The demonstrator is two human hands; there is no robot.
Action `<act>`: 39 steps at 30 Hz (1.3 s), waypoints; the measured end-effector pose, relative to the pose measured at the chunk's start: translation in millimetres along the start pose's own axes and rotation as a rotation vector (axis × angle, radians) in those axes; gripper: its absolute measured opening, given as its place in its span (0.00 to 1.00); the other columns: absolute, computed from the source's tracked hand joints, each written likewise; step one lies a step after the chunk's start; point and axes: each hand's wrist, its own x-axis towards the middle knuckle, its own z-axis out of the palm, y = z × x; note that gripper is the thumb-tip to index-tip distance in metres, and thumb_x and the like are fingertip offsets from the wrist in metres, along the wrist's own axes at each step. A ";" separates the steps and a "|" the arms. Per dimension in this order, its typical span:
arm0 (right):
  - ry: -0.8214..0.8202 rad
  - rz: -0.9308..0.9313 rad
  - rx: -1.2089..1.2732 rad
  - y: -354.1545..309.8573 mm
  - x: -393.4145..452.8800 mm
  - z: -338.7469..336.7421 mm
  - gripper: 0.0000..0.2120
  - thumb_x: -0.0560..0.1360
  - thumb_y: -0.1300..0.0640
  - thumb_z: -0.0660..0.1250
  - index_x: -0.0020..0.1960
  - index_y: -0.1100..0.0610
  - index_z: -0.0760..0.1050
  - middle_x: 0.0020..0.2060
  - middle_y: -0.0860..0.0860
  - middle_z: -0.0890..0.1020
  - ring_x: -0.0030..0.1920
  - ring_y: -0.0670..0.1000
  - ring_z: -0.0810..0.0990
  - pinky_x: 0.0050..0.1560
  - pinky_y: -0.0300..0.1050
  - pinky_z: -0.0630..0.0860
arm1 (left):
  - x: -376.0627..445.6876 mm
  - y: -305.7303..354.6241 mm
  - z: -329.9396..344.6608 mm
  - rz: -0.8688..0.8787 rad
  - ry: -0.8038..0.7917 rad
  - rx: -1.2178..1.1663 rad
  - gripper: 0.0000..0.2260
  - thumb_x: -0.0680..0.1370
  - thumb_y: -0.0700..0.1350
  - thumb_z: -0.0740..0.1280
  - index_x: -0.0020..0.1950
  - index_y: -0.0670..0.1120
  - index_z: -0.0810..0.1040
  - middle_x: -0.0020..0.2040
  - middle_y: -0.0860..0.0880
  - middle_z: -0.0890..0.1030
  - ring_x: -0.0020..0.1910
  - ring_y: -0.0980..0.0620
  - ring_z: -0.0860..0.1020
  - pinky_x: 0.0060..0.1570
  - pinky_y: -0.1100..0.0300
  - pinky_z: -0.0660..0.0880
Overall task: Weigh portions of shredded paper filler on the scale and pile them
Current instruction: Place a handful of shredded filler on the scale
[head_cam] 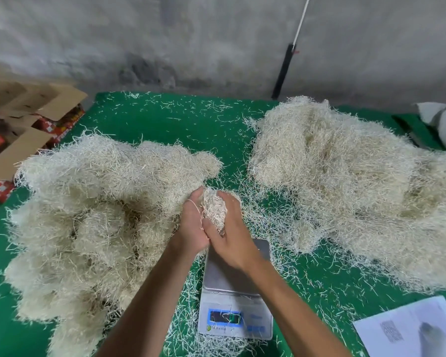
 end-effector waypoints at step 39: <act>0.372 0.442 -0.063 162.1 -51.9 -230.4 0.29 0.82 0.48 0.67 0.79 0.56 0.63 0.70 0.53 0.76 0.63 0.50 0.78 0.62 0.50 0.78 | 81.8 -129.4 205.1 -0.192 -0.248 0.584 0.09 0.82 0.46 0.66 0.62 0.47 0.78 0.59 0.46 0.83 0.54 0.46 0.84 0.54 0.50 0.82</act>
